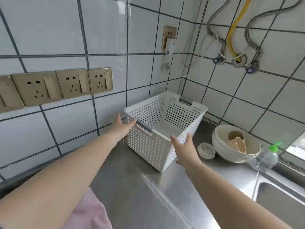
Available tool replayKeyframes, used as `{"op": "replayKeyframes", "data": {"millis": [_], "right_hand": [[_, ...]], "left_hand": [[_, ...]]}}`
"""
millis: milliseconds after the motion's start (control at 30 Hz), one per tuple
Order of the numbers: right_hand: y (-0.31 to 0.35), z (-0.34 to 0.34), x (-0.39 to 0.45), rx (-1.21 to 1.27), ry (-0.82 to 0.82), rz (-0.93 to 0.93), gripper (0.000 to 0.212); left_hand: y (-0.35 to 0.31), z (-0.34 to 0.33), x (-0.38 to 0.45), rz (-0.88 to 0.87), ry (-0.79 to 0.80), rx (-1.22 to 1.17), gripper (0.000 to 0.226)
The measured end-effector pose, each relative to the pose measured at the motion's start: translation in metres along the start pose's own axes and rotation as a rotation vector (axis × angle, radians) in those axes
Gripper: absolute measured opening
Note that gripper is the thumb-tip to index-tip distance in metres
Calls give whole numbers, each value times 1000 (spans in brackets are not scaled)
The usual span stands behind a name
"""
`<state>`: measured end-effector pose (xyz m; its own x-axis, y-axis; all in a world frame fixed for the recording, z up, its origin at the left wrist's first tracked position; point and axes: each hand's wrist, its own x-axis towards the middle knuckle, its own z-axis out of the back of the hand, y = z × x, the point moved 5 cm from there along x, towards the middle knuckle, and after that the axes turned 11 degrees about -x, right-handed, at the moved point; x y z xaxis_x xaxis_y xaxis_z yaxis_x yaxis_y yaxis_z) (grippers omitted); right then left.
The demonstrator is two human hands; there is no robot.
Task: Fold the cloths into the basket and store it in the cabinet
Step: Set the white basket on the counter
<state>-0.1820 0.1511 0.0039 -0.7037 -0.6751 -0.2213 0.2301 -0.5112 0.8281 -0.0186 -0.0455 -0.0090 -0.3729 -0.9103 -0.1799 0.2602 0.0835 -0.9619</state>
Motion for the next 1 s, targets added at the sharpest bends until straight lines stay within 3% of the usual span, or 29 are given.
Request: {"op": "replayKeyframes", "data": {"millis": [167,333,400,533,733,1000], "right_hand": [[-1,-10,26,41,3,-57,82],[-3,-17,33,119,37,-84,30],[-3,-16,32,163,40,-79,33],[-5,-11,28,172,39,-50,63],[-13,-7,-7,241,38,-27,46],[-25,3,-105,306,113,2,55]], "left_hand": [[-3,-2,31,5,-60,-44,90],[0,-5,49,1,-30,-76,82],[2,-8,52,16,2,-140,63],[4,-11,46,76,19,-265,46],[11,-5,6,115,27,-358,35],[15,41,-98,83,-1,-391,23]]}}
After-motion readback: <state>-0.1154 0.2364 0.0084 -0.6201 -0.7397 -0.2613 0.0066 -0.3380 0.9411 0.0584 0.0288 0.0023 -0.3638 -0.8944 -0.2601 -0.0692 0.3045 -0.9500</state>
